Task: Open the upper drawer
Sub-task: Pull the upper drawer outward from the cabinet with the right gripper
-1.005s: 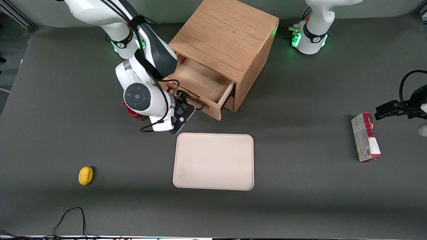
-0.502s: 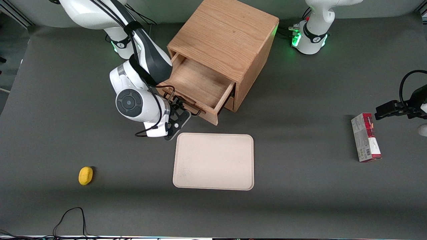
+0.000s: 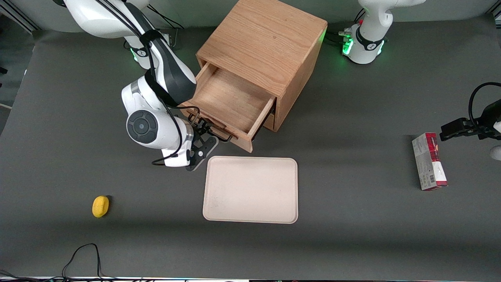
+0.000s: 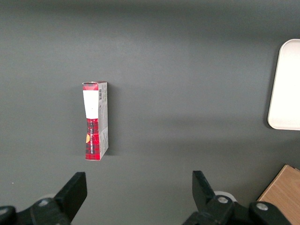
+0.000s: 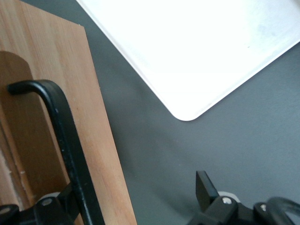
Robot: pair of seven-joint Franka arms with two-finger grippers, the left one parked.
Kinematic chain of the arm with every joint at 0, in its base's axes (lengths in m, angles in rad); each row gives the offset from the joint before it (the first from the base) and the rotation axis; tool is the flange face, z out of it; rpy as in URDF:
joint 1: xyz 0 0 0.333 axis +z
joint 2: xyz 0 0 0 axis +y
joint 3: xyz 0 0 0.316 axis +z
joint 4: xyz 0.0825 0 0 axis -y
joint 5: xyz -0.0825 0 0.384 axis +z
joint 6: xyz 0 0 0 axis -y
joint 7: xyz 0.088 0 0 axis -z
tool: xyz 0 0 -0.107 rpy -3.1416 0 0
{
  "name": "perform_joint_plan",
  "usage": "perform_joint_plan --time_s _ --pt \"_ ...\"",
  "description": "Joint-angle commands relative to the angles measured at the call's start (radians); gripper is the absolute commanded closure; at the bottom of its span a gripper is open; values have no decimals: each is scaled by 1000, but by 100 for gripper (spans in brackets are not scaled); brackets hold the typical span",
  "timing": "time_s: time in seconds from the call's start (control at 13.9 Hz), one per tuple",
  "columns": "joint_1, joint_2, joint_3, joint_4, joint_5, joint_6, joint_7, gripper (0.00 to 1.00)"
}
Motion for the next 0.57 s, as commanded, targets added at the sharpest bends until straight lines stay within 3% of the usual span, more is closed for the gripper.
perform_joint_plan --time_s 0.0,0.5 --pt "-4 37 1 53 -35 -5 -17 0" --pt "-30 60 -16 99 -38 -5 -13 0"
